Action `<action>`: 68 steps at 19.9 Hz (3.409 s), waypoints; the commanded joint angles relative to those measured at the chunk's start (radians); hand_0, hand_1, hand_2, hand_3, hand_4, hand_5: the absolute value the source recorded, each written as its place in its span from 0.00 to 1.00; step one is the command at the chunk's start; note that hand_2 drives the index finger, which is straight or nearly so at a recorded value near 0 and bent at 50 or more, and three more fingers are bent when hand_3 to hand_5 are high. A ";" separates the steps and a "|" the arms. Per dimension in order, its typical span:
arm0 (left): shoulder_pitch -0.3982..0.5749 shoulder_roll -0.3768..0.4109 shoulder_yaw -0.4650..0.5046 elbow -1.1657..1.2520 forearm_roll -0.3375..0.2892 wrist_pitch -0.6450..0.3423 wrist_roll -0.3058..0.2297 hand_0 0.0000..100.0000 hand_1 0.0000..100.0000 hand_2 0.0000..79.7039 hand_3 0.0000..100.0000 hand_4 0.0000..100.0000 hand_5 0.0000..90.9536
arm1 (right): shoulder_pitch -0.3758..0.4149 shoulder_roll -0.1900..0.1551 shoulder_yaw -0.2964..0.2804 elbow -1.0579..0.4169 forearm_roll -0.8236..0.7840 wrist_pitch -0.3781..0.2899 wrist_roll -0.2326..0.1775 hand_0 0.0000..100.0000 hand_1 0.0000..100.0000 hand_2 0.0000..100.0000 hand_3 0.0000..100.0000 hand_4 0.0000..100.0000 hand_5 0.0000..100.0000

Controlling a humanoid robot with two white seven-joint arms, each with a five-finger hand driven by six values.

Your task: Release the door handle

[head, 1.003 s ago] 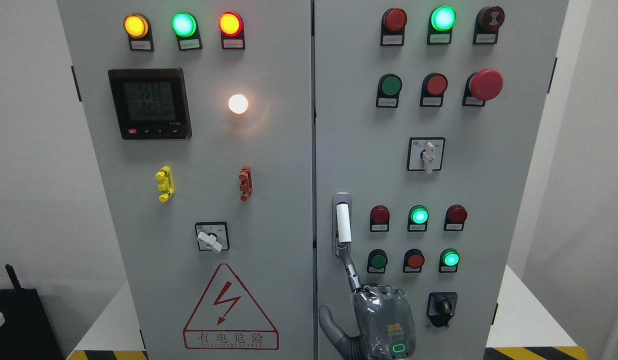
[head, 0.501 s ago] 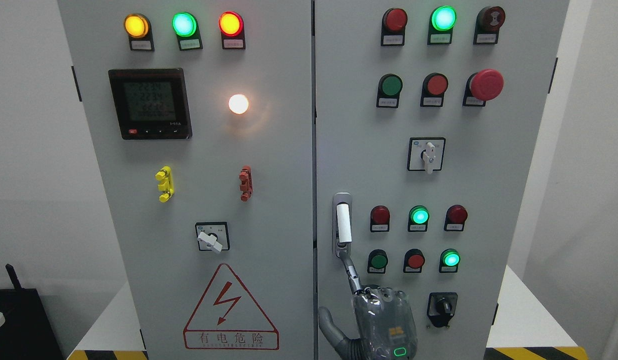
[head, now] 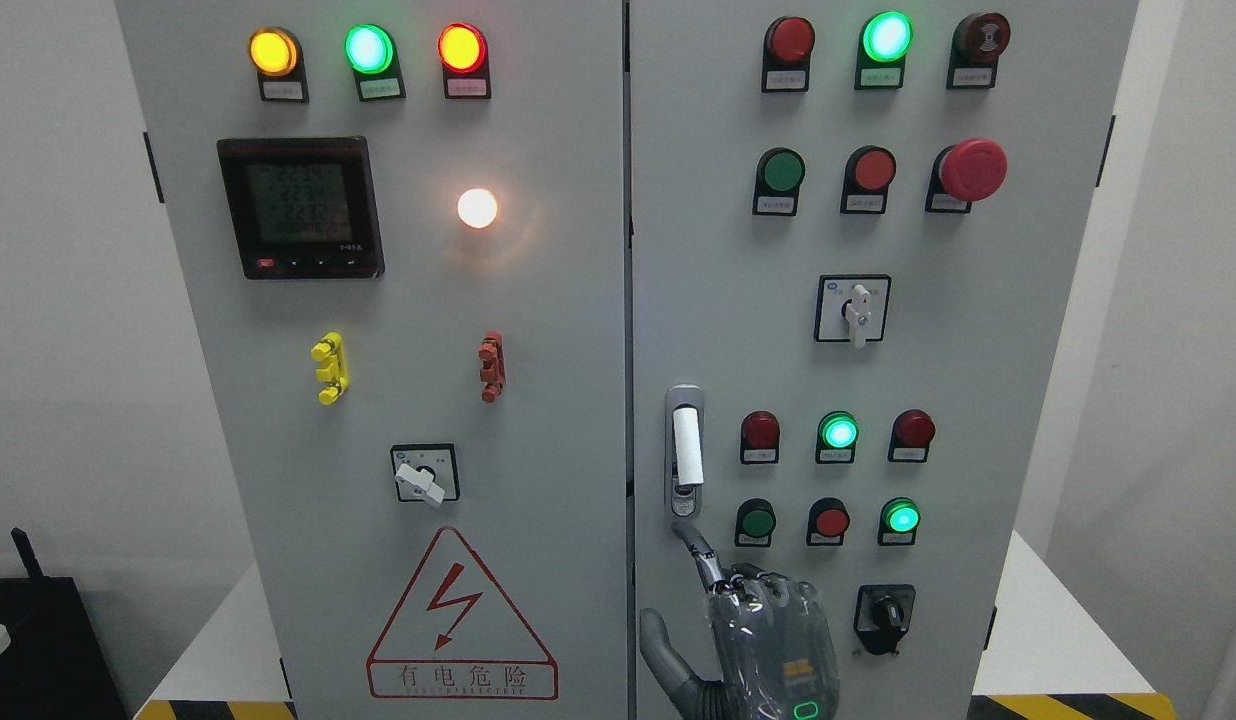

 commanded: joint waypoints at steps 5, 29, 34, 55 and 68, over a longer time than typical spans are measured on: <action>0.000 0.000 -0.014 0.020 0.000 0.001 -0.001 0.12 0.39 0.00 0.00 0.00 0.00 | 0.008 0.000 -0.010 -0.066 -0.034 0.006 -0.003 0.58 0.02 1.00 1.00 0.90 0.98; 0.000 0.000 -0.014 0.020 0.000 0.001 -0.001 0.12 0.39 0.00 0.00 0.00 0.00 | -0.158 -0.006 -0.011 -0.062 0.058 0.107 0.135 0.45 0.00 1.00 1.00 1.00 0.99; 0.000 0.001 -0.014 0.020 0.000 0.001 -0.001 0.12 0.39 0.00 0.00 0.00 0.00 | -0.176 -0.006 -0.013 -0.025 0.058 0.147 0.134 0.43 0.04 1.00 1.00 1.00 0.99; 0.000 0.000 -0.014 0.020 0.000 0.001 -0.001 0.12 0.39 0.00 0.00 0.00 0.00 | -0.199 -0.006 -0.016 0.012 0.053 0.149 0.137 0.41 0.14 1.00 1.00 1.00 0.99; 0.000 0.000 -0.015 0.020 0.000 0.001 -0.001 0.12 0.39 0.00 0.00 0.00 0.00 | -0.202 -0.001 -0.023 0.009 0.044 0.147 0.135 0.48 0.15 1.00 1.00 1.00 0.99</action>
